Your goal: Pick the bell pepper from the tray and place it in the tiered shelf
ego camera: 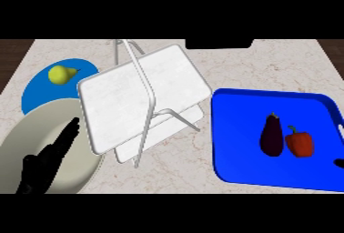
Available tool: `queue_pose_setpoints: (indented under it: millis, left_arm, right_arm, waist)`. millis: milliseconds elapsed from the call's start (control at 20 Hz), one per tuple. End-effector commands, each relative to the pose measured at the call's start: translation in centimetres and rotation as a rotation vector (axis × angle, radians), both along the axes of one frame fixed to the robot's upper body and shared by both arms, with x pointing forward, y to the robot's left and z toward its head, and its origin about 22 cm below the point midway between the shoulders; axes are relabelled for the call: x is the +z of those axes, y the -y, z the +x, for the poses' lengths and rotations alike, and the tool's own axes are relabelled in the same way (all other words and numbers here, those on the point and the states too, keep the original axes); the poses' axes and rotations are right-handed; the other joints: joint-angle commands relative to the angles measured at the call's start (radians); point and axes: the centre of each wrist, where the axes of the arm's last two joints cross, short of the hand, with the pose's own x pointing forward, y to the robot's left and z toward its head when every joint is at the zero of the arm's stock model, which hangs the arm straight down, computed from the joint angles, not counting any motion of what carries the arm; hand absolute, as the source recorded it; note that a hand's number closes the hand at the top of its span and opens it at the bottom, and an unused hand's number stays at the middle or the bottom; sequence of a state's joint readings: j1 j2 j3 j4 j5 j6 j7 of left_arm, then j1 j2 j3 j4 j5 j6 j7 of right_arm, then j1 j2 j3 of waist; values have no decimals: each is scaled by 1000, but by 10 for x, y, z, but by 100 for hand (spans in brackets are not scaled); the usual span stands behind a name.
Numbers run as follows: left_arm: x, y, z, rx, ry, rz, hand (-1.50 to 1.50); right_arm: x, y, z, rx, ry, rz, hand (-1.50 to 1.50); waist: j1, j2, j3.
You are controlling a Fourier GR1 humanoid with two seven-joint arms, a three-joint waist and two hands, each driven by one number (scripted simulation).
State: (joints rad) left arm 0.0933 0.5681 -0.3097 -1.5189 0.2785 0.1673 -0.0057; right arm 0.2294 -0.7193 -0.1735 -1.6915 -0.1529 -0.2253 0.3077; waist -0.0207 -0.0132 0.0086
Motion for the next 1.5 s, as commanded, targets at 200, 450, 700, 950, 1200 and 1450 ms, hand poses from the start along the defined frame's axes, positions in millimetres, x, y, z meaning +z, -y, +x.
queue_pose_setpoints:
  millis: [200,450,700,950,1200,1450]
  left_arm:
    - [-3,27,12,-50,-4,-37,0]
    - [-9,29,25,-73,-4,-38,0]
    - [0,40,29,-73,-4,-25,0]
    - [-16,35,30,-45,-38,-52,0]
    - [-13,40,22,-43,-6,-46,0]
    - [-13,43,18,-46,-12,-49,0]
  right_arm:
    - [35,-9,8,-38,-462,-465,-150]
    - [49,-43,29,-138,-606,-585,-150]
    - [45,-89,62,-86,-670,-531,-150]
    - [20,-107,86,-99,-760,-463,-150]
    - [8,-124,97,-129,-819,-447,-150]
    - [-14,-125,98,-156,-856,-501,-150]
  waist:
    - [36,31,-18]
    - [54,32,-14]
    - [48,20,-10]
    - [43,24,-11]
    - [34,17,-11]
    - [23,16,-10]
